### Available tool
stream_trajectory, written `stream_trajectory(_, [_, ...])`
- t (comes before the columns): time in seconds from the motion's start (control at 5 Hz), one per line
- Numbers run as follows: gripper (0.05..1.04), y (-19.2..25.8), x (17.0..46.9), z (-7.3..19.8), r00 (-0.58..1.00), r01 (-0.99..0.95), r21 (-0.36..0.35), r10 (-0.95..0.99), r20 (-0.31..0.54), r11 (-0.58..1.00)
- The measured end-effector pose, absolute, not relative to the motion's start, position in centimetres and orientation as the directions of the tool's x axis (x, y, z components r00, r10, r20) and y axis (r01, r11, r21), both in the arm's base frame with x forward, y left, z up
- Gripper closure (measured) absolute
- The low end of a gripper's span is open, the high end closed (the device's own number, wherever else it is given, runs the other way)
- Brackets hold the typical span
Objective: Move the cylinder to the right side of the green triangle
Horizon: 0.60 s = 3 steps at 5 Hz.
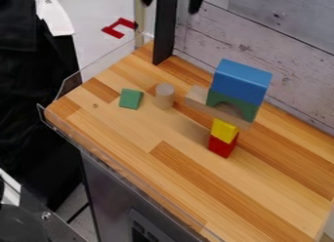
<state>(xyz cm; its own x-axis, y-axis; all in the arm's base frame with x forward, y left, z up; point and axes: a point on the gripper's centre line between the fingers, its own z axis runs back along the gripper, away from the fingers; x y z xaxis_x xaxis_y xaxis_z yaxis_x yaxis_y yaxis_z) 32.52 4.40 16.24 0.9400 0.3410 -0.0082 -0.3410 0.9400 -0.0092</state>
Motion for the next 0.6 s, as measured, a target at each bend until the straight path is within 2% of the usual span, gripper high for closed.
stream_trajectory(0.2, [0.083,3.2,32.6,16.4,0.945,-0.325,-0.018,0.324,-0.048,0.946])
stream_trajectory(0.6, [0.083,0.5,32.4,15.9,0.962,-0.267,-0.001,0.266,-0.065,0.964])
